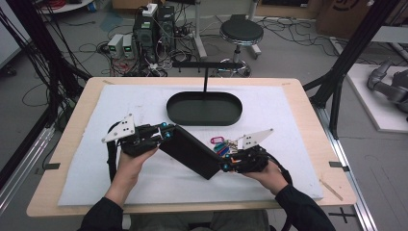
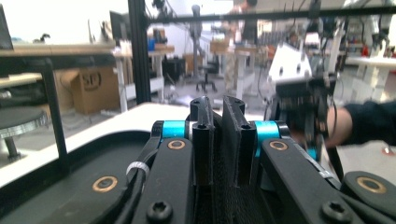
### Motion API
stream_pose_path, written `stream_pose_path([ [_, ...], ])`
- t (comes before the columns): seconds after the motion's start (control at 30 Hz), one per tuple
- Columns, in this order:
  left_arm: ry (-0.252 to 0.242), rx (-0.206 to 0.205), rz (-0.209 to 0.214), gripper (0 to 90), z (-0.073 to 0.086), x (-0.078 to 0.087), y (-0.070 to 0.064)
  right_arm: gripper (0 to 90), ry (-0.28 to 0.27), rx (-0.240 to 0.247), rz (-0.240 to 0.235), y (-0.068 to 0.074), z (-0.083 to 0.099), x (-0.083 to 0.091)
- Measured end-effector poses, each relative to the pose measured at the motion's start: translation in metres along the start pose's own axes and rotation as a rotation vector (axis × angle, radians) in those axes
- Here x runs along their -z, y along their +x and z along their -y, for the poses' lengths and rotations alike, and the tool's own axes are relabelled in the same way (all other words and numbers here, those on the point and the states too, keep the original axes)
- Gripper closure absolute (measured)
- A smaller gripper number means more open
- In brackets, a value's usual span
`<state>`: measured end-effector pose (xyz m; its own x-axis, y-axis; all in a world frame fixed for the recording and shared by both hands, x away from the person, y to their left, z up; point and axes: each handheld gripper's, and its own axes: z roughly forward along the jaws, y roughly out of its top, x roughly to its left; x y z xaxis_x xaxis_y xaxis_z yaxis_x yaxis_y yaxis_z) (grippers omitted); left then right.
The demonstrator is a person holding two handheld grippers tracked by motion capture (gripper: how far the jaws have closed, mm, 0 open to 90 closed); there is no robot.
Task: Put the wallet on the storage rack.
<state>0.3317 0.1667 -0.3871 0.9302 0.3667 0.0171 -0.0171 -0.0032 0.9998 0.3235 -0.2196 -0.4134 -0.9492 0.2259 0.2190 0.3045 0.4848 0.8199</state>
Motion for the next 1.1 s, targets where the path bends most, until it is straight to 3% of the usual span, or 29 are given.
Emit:
stream_pose_path([
  [0.1, 0.047, 0.003, 0.017, 78.7, 0.003, 0.0, 0.002, 77.8, 0.015, 0.016, 0.003, -0.001, -0.001, 0.008],
  [0.23, 0.129, 0.005, 0.032, 66.1, 0.007, -0.001, 0.003, 78.0, 0.047, 0.047, 0.021, 0.0, -0.005, 0.016],
  [0.33, 0.16, 0.046, 0.038, 53.6, 0.01, -0.003, 0.006, 78.0, 0.068, 0.074, 0.017, 0.0, -0.006, 0.02],
  [0.47, 0.218, 0.069, 0.086, 41.1, 0.015, -0.006, 0.008, 78.0, 0.078, 0.099, 0.011, 0.0, -0.007, 0.022],
  [0.6, 0.294, 0.095, 0.139, 35.5, 0.023, -0.012, 0.007, 78.0, 0.073, 0.107, 0.007, 0.0, -0.007, 0.024],
  [0.83, 0.427, 0.09, 0.221, 36.3, 0.04, -0.03, 0.0, 77.6, 0.072, 0.116, 0.004, -0.002, -0.006, 0.025],
  [0.9, 0.452, 0.071, 0.26, 47.7, 0.043, -0.032, -0.001, 77.4, 0.074, 0.113, 0.0, -0.003, -0.006, 0.026],
  [1.0, 0.433, 0.055, 0.277, 63.5, 0.045, -0.031, -0.002, 76.7, 0.067, 0.11, -0.002, -0.004, -0.004, 0.026],
  [1.1, 0.417, 0.042, 0.296, 71.0, 0.046, -0.029, -0.003, 74.6, 0.055, 0.099, 0.005, -0.006, -0.002, 0.027],
])
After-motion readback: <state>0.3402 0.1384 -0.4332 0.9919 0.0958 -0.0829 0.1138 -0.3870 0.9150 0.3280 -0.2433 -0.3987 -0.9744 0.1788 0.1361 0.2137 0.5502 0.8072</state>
